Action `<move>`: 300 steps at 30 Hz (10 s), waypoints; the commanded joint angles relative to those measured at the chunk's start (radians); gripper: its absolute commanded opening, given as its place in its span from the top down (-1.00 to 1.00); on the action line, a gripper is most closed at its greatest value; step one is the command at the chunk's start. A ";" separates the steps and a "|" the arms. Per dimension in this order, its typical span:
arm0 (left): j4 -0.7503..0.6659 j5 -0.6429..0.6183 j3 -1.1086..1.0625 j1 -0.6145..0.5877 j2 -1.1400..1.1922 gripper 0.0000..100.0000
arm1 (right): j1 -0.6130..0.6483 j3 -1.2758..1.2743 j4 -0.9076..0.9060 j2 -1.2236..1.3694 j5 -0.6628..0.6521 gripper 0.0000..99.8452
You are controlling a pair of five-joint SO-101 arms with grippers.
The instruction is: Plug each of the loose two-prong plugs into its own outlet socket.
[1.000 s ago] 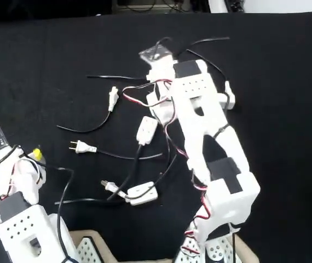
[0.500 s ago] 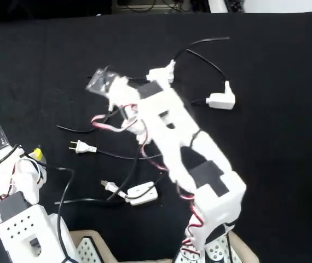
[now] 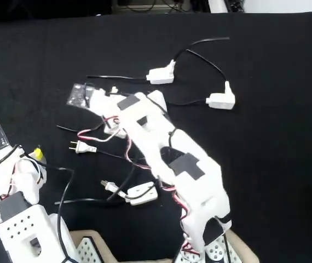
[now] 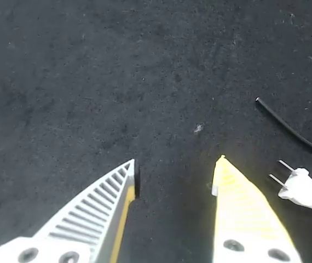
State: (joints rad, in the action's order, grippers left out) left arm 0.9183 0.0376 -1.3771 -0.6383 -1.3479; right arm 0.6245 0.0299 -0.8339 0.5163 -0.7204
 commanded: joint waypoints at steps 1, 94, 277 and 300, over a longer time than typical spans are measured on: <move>-0.021 -0.002 0.044 0.012 -0.002 0.53 | 0.048 0.087 0.012 -0.007 -0.052 0.51; -0.021 0.005 0.028 0.051 -0.002 0.53 | -0.048 1.168 -0.835 0.645 0.183 0.97; 0.143 -0.333 0.061 1.152 -0.479 0.94 | 0.186 -1.245 -0.100 -1.781 0.370 0.98; -0.112 -0.341 -0.113 0.888 -0.479 0.94 | 0.095 -1.244 0.049 -1.771 0.476 0.98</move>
State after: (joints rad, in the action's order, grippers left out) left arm 0.8723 -0.3030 -1.4906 0.2578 -1.8190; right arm 0.7242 -1.2313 -0.8063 -1.2651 -0.2616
